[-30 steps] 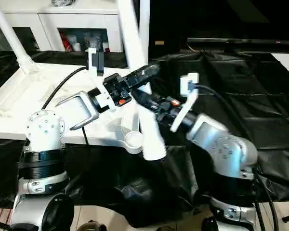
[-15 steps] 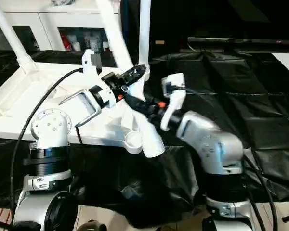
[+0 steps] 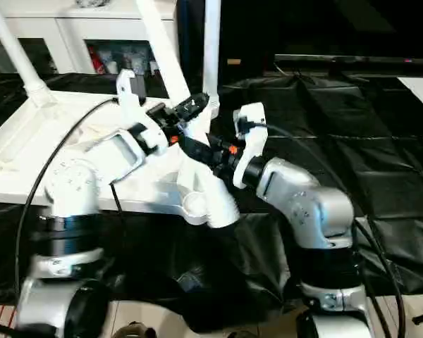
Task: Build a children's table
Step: Pick table leg
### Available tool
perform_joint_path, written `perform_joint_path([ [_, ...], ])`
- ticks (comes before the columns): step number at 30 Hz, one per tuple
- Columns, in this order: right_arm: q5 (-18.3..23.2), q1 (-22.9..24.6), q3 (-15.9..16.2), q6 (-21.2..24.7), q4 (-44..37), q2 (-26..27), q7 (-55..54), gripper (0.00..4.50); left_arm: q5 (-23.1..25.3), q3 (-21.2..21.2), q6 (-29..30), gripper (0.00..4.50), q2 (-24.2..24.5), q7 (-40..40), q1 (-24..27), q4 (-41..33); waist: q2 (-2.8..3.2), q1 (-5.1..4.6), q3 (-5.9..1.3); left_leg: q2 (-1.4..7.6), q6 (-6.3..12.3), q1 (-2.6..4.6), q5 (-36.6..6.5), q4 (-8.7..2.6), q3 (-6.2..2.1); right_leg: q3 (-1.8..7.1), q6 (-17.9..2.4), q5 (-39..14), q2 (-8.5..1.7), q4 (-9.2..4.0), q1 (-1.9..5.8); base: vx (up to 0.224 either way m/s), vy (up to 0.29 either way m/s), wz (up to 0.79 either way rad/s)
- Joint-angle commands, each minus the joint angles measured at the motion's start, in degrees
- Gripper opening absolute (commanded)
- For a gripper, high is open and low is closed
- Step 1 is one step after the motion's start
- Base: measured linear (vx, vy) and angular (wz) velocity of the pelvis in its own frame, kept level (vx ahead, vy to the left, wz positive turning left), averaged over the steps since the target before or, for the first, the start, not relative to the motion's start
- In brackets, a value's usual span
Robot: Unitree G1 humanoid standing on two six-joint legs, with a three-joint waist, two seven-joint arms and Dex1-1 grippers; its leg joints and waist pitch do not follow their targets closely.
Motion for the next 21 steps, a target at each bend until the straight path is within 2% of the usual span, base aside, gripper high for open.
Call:
perform_joint_path([
  [1,1.3,-0.1,-0.3,2.6,-0.2,-2.2,2.5,2.82,-1.9,-2.0,1.5,1.81,1.8,-5.8,0.3,-2.3,-0.65,0.04,-4.73,0.29,0.79,0.68,-7.3,-3.37,0.09,2.10,-5.9,-14.6,-3.18,-4.43,3.52,0.000,0.000,0.00],
  [3,2.6,0.7,0.6,4.5,-1.1,-5.0,6.2,2.93,-2.6,-2.7,1.9,1.80,3.9,-9.8,0.1,-2.6,-0.67,0.12,-4.68,0.25,0.80,0.54,-7.1,-3.30,0.21,2.18,-6.8,-14.0,-3.22,-4.35,3.60,0.000,0.000,0.00],
  [6,3.2,1.7,3.0,5.5,-2.2,-8.6,11.0,2.93,-3.6,-3.0,1.4,1.80,6.5,-15.6,-1.0,-2.1,-0.63,0.35,-4.66,0.25,0.83,0.63,-7.5,-3.30,0.20,2.20,-6.4,-15.2,-3.28,-4.55,3.70,0.000,0.000,0.00],
  [7,3.4,2.0,4.1,5.5,-2.3,-9.6,12.2,2.93,-5.7,-2.3,1.8,1.80,7.2,-18.6,-2.0,-1.9,-0.61,0.31,-4.67,0.29,0.75,0.64,-7.5,-3.29,0.18,2.20,-6.6,-15.0,-3.28,-4.38,3.65,0.000,0.000,0.00],
  [12,4.5,2.0,5.0,6.0,-2.4,-10.1,14.0,2.93,-9.7,-1.0,2.5,1.80,7.7,-23.8,-3.0,-2.4,-0.66,0.16,-4.66,0.29,0.75,0.70,-8.0,-3.19,0.23,2.17,-7.9,-15.7,-3.31,-4.32,3.59,0.000,0.000,0.00],
  [15,4.5,1.5,5.3,6.0,-1.9,-9.8,14.0,2.55,-9.3,-1.9,2.0,1.80,8.1,-24.7,-2.9,-2.0,-0.78,0.15,-4.62,0.33,0.68,0.72,-8.3,-3.21,0.22,2.15,-7.9,-16.4,-3.31,-4.34,3.58,0.000,0.000,0.00],
  [21,4.2,1.3,6.0,5.2,-1.1,-9.8,14.0,2.14,-9.6,-2.0,1.7,1.80,8.1,-25.6,-2.6,-1.6,-0.83,0.17,-4.71,0.40,0.60,0.69,-7.5,-3.19,0.22,2.20,-7.9,-15.4,-3.34,-4.18,3.60,0.000,0.000,0.00],
])
